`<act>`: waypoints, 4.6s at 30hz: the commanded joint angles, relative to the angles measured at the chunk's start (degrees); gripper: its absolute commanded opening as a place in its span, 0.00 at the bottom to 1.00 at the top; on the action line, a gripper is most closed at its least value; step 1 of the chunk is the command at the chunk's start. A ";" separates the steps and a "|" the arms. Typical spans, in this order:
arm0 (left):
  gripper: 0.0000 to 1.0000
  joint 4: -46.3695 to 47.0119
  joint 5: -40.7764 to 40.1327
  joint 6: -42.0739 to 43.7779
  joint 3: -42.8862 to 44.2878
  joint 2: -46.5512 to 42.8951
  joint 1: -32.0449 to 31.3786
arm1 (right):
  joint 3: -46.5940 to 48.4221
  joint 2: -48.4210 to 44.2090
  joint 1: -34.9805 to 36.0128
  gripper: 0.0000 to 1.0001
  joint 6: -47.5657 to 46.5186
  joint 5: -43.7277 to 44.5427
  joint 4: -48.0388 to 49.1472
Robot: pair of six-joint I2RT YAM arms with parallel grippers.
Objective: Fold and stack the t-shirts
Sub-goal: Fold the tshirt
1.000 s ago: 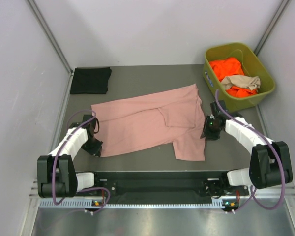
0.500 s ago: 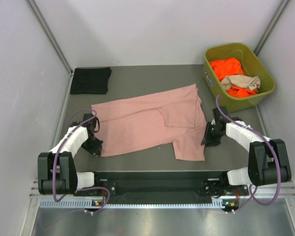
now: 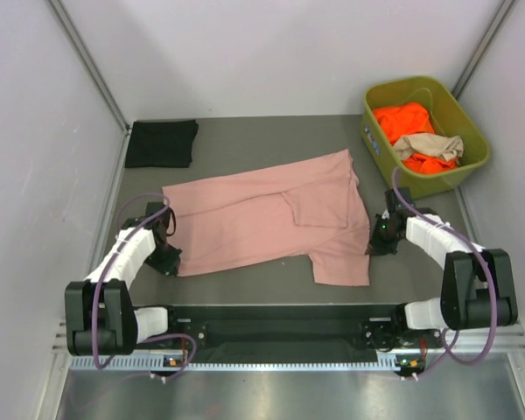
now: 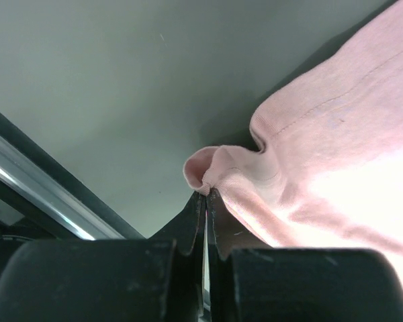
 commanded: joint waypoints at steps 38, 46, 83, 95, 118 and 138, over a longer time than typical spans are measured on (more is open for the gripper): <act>0.00 5.11 -6.27 17.96 23.17 11.34 0.43 | 33.87 13.69 1.00 0.00 -3.17 -1.90 -2.88; 0.00 5.38 -8.55 17.78 27.75 19.35 1.14 | 46.35 24.24 1.62 0.00 -2.64 -2.86 -5.26; 0.00 5.47 -7.23 18.66 37.06 32.80 2.72 | 63.05 41.21 3.20 0.00 1.23 -5.06 -3.68; 0.00 5.38 -6.88 18.93 38.73 34.91 2.98 | 64.91 44.37 3.20 0.00 1.49 -5.76 -3.33; 0.66 5.38 -5.83 19.27 39.36 26.04 3.25 | 66.75 46.57 2.23 0.13 3.86 -7.25 3.18; 0.54 20.86 23.81 23.23 17.11 18.20 2.98 | 56.68 28.40 8.47 0.58 -5.63 -5.84 -8.52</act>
